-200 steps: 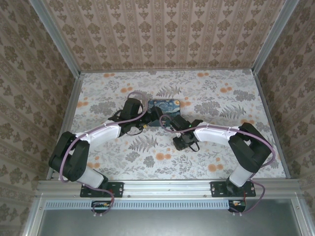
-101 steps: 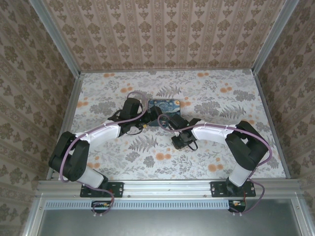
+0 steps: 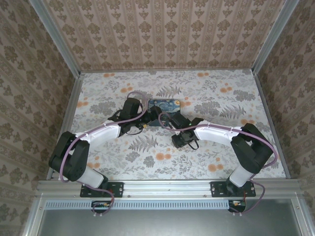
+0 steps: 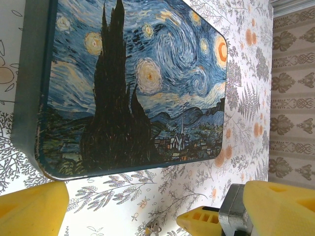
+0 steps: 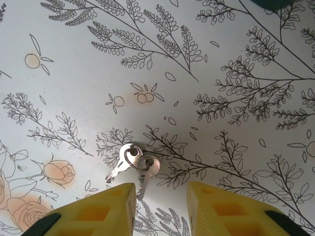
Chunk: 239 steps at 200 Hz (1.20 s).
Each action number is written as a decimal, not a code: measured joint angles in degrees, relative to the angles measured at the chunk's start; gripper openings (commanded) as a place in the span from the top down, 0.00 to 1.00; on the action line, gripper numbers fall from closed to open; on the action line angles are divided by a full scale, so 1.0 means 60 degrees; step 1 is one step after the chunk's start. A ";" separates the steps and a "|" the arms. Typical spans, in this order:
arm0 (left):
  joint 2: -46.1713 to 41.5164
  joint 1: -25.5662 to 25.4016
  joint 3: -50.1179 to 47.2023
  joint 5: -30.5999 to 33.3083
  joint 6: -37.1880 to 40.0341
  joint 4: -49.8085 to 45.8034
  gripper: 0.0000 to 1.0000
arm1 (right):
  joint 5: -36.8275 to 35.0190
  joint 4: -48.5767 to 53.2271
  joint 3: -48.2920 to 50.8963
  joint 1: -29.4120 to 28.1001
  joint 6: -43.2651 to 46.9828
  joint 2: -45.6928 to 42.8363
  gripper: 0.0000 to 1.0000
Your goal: Unlock a padlock with a key
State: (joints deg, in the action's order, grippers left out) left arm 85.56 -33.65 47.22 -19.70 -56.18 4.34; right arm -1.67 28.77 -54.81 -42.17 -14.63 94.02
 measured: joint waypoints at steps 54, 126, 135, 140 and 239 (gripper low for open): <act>0.0000 0.0000 0.0000 0.0000 -0.0040 0.0004 0.00 | 0.0113 -0.0004 0.0000 0.0000 0.0251 0.0233 0.65; 0.0000 0.0011 0.0000 0.0000 -0.0073 0.0011 0.00 | 0.0317 0.0004 -0.0146 0.0000 0.0441 0.0678 0.64; 0.0000 0.0011 0.0000 0.0000 -0.0076 0.0011 0.00 | 0.0321 0.0036 -0.0200 0.0004 0.0459 0.0721 0.64; 0.0000 0.0011 0.0000 0.0000 -0.0076 0.0011 0.00 | 0.0317 0.0073 -0.0237 0.0000 0.0459 0.0739 0.64; 0.0000 0.0066 0.0000 -0.0036 -0.0135 0.0033 0.00 | 0.0280 0.0732 -0.0856 0.0004 0.0856 0.1224 0.72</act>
State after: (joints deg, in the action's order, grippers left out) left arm 85.56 -33.26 47.22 -19.92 -56.99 4.54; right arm 0.01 33.17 -59.94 -42.15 -9.50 101.36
